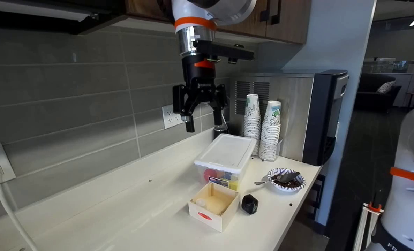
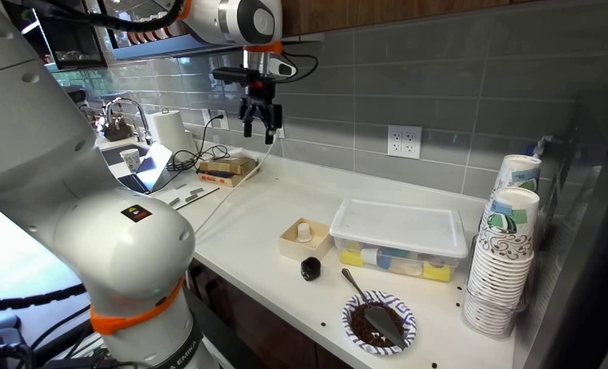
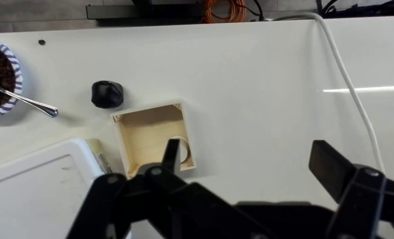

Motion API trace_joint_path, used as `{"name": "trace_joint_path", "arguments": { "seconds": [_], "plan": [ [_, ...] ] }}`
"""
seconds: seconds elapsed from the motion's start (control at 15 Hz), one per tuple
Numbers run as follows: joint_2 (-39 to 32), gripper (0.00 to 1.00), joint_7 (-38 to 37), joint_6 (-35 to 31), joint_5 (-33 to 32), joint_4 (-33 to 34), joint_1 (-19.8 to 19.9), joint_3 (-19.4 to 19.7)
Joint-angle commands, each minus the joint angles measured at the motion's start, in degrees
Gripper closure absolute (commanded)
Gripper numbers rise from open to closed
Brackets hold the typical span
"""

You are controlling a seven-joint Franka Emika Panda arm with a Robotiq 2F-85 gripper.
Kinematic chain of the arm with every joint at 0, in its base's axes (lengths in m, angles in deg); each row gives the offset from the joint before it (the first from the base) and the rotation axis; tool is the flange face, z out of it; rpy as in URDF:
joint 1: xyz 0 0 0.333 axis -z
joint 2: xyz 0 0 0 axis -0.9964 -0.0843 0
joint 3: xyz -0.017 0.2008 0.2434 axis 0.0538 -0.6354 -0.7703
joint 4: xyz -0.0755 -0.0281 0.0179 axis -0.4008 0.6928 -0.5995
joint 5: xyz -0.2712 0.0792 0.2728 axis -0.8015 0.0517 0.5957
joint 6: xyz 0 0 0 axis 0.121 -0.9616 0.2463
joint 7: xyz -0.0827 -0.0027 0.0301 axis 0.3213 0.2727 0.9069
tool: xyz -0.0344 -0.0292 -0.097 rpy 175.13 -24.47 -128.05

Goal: Remove the coffee pod from the brown box, then put the black object in the brown box

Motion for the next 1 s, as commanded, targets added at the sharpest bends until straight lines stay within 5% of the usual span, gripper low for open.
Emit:
{"name": "trace_joint_path", "arguments": {
  "seconds": [0.0, 0.4, 0.93],
  "plan": [
    [5.1, 0.0, -8.6, -0.4, -4.6, -5.9, 2.4, -1.0],
    [7.3, 0.0, -20.5, -6.0, -5.2, -15.0, 7.1, 0.2],
    [-0.7, 0.0, -31.5, -33.5, -0.5, -25.1, 8.8, 0.6]
  ]
}}
